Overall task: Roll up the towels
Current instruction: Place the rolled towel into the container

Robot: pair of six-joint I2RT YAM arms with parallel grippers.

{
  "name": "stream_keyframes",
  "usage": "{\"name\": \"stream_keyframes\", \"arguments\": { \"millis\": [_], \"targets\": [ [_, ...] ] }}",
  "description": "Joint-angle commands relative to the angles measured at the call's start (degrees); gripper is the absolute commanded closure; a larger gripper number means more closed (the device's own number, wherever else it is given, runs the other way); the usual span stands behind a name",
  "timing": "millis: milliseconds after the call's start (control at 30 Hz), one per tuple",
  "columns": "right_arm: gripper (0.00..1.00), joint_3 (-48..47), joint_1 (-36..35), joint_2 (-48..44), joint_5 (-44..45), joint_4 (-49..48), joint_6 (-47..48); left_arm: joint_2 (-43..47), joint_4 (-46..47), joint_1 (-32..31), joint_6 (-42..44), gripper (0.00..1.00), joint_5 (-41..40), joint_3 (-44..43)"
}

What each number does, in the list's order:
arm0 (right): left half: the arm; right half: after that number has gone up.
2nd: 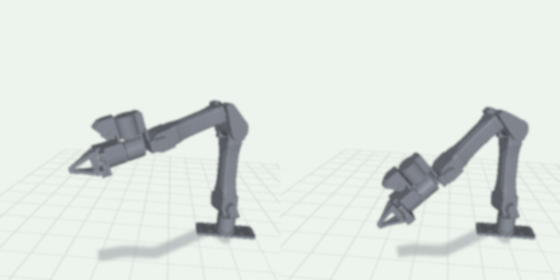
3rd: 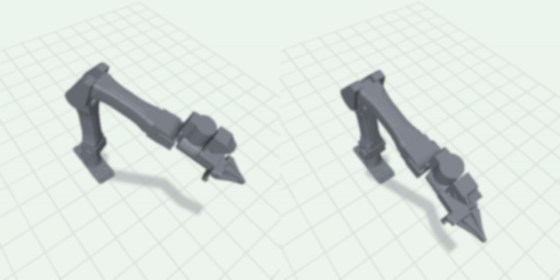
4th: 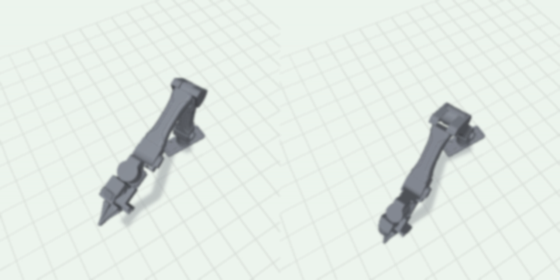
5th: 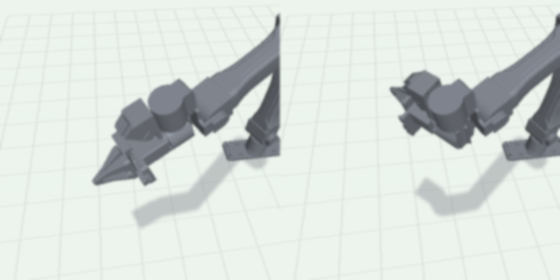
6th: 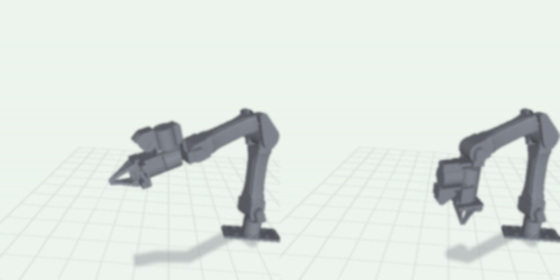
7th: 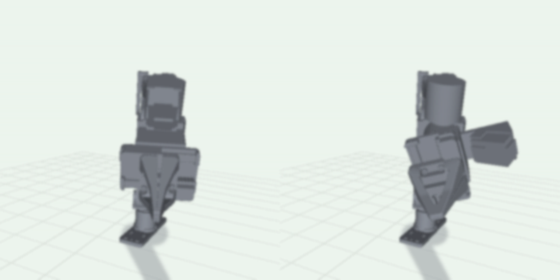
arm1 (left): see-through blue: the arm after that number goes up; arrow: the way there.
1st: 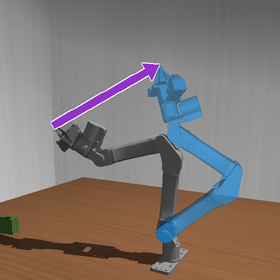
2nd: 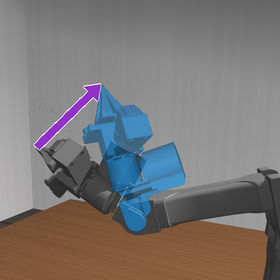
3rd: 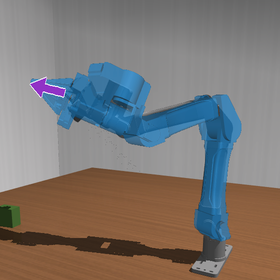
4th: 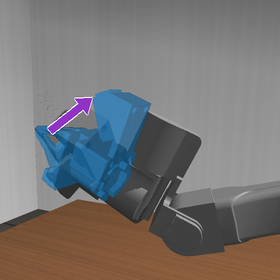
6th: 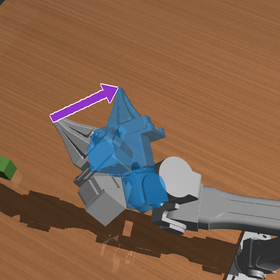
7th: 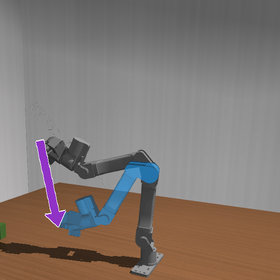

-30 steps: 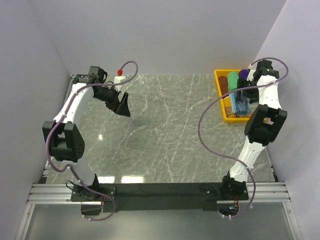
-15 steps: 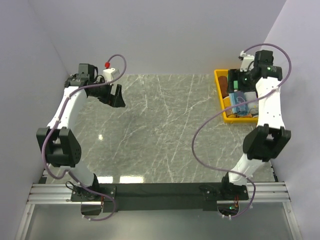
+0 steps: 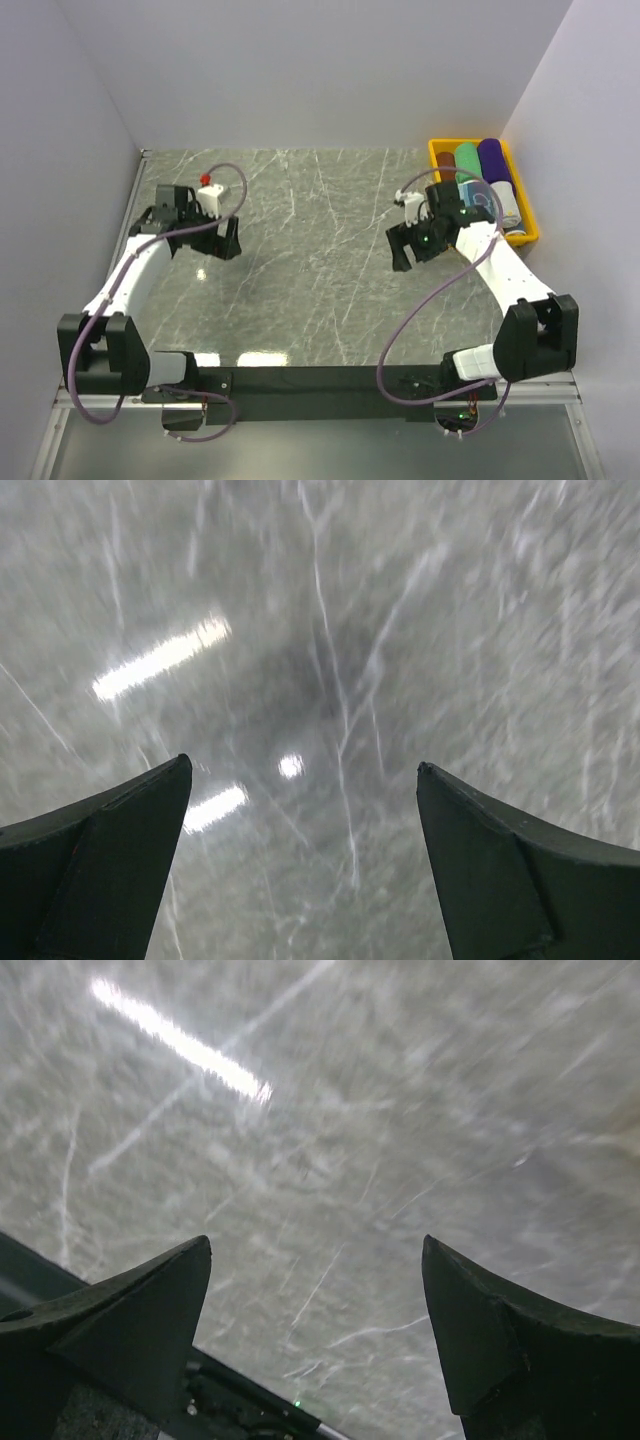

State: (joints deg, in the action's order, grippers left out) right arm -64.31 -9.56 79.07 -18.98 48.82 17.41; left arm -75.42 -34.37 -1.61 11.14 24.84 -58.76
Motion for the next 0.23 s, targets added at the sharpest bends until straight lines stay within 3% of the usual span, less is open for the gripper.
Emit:
{"name": "stream_keyframes", "arguments": {
  "millis": [0,200],
  "targets": [
    [0.08,4.2,-1.7,-6.1,0.8,-7.6,-1.1,4.8,3.9,-0.6,1.7,0.01,-4.2,5.7],
    [0.08,7.8,-2.3,-7.9,3.4,-10.2,-2.3,9.6,4.5,-1.1,3.5,0.00,-4.5,9.9]
  ]
}}
